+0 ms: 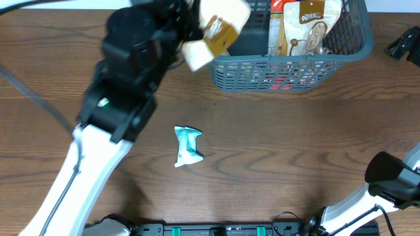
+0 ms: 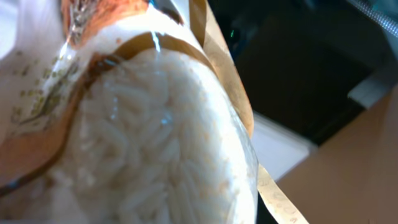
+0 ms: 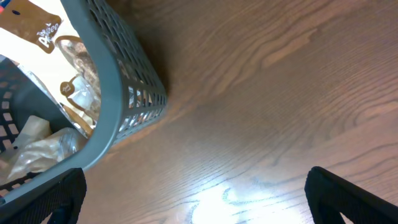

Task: Pack container
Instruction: 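Carry the rice package into the grey basket and release it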

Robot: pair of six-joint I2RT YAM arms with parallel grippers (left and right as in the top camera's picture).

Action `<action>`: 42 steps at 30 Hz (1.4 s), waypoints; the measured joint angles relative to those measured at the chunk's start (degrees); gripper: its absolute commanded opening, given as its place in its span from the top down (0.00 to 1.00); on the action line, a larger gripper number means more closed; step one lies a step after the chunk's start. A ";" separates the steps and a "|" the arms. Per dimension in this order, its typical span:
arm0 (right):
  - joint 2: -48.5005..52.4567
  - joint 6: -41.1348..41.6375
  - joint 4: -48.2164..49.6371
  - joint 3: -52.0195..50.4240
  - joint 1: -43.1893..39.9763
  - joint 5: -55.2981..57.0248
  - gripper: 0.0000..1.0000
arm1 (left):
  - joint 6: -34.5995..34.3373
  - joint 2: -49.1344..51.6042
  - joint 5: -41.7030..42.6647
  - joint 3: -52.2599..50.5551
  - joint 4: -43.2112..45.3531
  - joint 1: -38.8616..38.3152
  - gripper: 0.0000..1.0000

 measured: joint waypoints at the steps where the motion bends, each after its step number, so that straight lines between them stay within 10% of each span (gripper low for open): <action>1: 0.00 0.00 -0.09 0.00 0.00 0.02 0.01 | -0.22 1.60 -0.79 -0.02 2.82 -0.44 0.94; 27: 0.00 0.00 -0.52 0.00 0.00 0.00 0.01 | -11.93 24.20 -3.85 -0.35 7.15 -3.06 0.91; 34: 0.00 0.00 -0.52 0.00 0.00 0.02 0.01 | -11.91 24.20 -4.37 -0.28 6.49 -3.06 0.45; 42: 0.00 0.00 -0.50 0.00 0.00 0.02 0.01 | -12.00 24.20 -4.52 -0.26 6.49 -3.06 0.39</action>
